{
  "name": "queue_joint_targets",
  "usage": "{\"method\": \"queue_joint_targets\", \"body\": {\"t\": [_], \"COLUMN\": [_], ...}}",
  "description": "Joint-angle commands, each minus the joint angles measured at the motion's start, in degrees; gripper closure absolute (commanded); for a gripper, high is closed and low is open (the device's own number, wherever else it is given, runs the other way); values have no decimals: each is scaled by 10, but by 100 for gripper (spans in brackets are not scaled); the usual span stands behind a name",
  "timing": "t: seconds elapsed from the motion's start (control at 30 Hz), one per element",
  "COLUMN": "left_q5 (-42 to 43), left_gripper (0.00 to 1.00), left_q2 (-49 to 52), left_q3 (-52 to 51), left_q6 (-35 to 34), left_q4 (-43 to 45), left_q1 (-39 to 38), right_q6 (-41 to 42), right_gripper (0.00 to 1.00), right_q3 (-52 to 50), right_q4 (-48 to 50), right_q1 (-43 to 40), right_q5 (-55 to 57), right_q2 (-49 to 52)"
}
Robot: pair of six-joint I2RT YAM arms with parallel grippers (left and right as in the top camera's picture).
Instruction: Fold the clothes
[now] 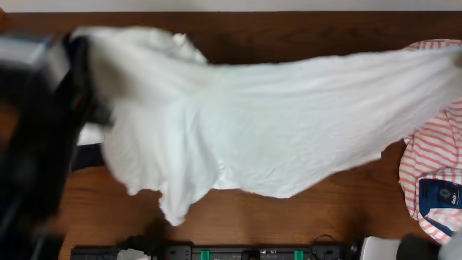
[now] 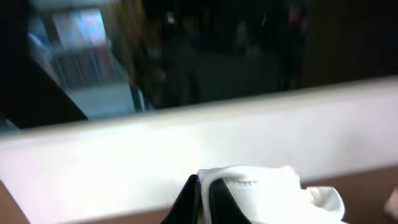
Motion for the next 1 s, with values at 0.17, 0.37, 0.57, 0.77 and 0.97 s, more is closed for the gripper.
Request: {"method": "queue_joint_targets", "body": {"t": [0.17, 0.37, 0.57, 0.77, 0.97], "left_q5": [2, 89, 129, 201, 305], "left_gripper": [94, 94, 94, 94, 94], "left_q2": [246, 416, 469, 469, 452], "left_q3": [-9, 9, 134, 311, 390], "left_q6": [3, -18, -79, -101, -111], "left_q4": [31, 191, 307, 306, 129], "left_q1": [23, 78, 130, 174, 186], "right_q6": [1, 11, 50, 54, 27], "right_gripper": [99, 99, 99, 99, 99], "right_q3": [-1, -1, 99, 269, 303], "right_q4": [22, 171, 287, 224, 118], "right_q1": [2, 30, 52, 50, 48], "right_q5": [-27, -111, -102, -66, -11], "right_q2": [185, 277, 272, 272, 272]}}
